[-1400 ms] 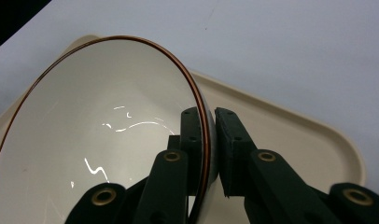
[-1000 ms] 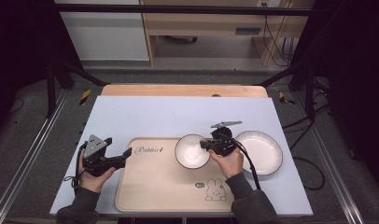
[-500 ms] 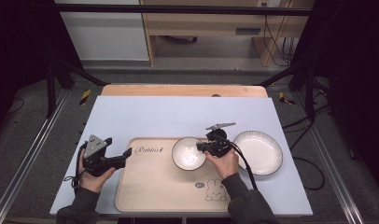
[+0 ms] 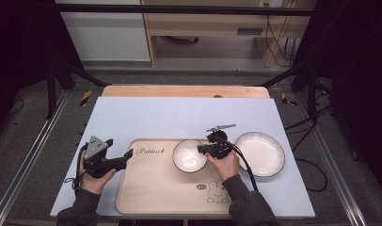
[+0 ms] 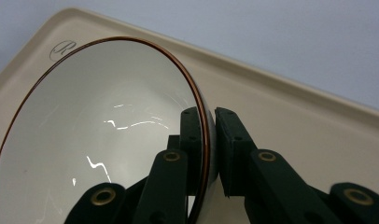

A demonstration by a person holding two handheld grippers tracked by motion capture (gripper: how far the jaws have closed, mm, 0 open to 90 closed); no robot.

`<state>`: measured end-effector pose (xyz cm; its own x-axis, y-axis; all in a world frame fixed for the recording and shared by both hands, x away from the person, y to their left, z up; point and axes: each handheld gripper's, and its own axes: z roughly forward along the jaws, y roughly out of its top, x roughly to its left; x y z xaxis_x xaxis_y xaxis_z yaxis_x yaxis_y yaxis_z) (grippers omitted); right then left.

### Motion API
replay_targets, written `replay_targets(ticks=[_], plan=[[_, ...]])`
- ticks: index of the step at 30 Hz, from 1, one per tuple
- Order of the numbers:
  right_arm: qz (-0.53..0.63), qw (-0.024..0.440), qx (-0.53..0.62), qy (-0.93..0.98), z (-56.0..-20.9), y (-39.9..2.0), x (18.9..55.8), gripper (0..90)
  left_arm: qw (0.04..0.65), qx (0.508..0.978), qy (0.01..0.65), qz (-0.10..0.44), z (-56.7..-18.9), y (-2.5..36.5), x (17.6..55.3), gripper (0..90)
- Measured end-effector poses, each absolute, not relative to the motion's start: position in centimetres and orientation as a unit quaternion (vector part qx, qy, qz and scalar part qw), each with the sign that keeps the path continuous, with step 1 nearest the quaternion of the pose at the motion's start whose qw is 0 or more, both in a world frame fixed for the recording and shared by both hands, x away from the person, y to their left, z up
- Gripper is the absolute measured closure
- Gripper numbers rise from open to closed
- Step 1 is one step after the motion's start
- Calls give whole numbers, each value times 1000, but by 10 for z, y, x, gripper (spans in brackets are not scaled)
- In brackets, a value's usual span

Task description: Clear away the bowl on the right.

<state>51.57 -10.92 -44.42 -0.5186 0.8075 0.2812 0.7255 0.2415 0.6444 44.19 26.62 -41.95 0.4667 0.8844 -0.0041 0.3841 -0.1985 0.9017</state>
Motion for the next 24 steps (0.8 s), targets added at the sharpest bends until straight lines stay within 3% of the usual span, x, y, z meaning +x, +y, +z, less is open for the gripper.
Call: replay_targets(ticks=[24], plan=[[368, 67, 487, 789, -451, -108, 519, 807, 454, 727, 438, 272, -421, 266, 443, 146]])
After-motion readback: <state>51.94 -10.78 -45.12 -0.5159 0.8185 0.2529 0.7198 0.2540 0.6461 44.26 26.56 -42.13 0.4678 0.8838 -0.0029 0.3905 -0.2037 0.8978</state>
